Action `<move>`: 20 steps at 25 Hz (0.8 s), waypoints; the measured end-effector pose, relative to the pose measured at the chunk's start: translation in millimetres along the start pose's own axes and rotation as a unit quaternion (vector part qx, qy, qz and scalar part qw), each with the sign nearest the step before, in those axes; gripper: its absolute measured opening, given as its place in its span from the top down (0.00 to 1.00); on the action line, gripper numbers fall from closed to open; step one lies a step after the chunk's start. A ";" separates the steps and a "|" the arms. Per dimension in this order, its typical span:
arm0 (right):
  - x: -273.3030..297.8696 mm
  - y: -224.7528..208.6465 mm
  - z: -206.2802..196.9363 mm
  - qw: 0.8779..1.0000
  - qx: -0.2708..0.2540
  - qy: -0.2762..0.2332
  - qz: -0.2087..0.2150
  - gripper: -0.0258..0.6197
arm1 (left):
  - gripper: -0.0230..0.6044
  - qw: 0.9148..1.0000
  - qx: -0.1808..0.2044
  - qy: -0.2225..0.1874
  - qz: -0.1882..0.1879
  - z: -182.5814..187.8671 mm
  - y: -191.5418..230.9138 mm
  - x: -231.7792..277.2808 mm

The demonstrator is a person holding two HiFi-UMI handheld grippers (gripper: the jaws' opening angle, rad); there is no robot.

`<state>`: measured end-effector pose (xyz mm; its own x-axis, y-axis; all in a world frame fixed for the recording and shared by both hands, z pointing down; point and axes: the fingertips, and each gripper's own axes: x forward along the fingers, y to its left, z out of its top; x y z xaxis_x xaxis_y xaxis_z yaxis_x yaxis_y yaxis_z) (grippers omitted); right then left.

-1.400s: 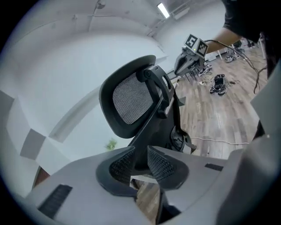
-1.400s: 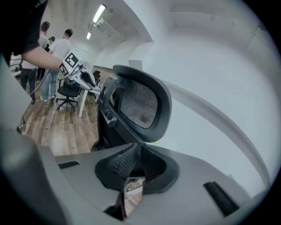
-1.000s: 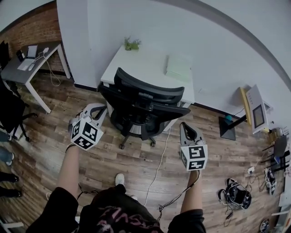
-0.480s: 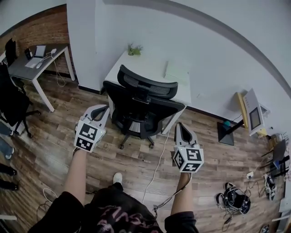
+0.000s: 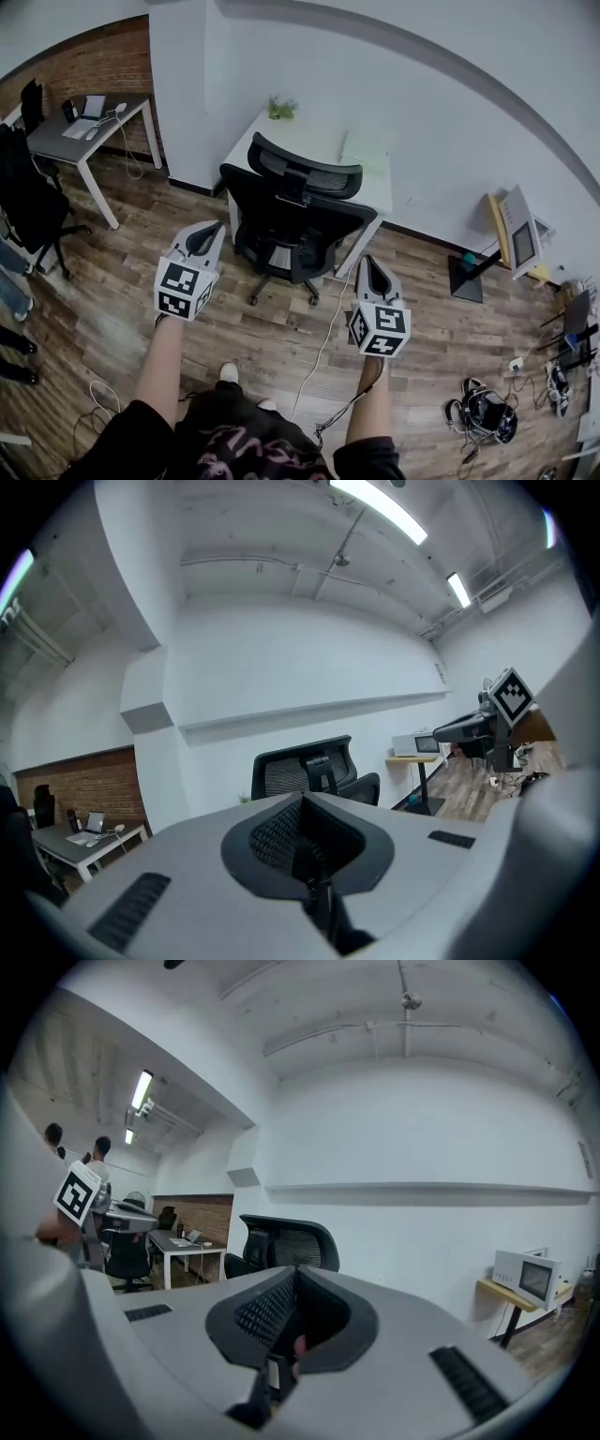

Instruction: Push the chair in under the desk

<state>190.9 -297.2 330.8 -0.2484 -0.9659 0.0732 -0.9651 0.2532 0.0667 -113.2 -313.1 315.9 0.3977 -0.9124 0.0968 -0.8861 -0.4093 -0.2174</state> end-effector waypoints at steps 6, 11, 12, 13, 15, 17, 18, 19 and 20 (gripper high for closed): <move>-6.6 16.1 4.8 1.000 -0.009 0.004 -0.022 0.92 | 0.94 1.000 -0.001 -0.004 -0.003 6.4 -1.8 -6.6; -7.9 27.4 3.2 0.999 0.006 0.012 -0.036 0.92 | 0.94 1.000 -0.001 -0.001 -0.014 4.8 2.9 -10.0; -7.4 29.1 4.2 0.999 0.009 0.013 -0.039 0.92 | 0.94 1.000 -0.001 -0.001 -0.015 5.3 4.9 -10.5; -7.2 32.1 5.3 0.999 0.012 0.013 -0.040 0.92 | 0.94 1.000 -0.003 -0.002 -0.015 4.9 7.6 -12.1; -7.8 41.0 6.6 0.999 0.011 0.012 -0.043 0.92 | 0.94 1.000 -0.009 -0.003 -0.014 2.1 14.3 -17.1; -8.3 47.1 9.5 0.999 0.009 0.011 -0.047 0.92 | 0.94 1.000 -0.007 -0.004 -0.014 1.5 18.0 -19.6; -8.2 47.9 11.7 0.999 0.009 0.010 -0.048 0.92 | 0.94 1.000 -0.005 -0.006 -0.015 3.1 18.0 -19.1; -7.7 48.0 13.6 0.999 0.009 0.009 -0.049 0.92 | 0.94 1.000 -0.004 -0.008 -0.016 4.9 17.5 -17.9; -6.9 48.6 14.6 0.999 0.008 0.009 -0.050 0.92 | 0.94 1.000 -0.004 -0.010 -0.017 6.1 17.1 -16.5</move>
<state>144.5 -278.9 319.0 -0.1494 -0.9852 0.0845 -0.9862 0.1547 0.0595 -133.4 -305.1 304.7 0.4324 -0.8977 0.0849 -0.8738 -0.4404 -0.2063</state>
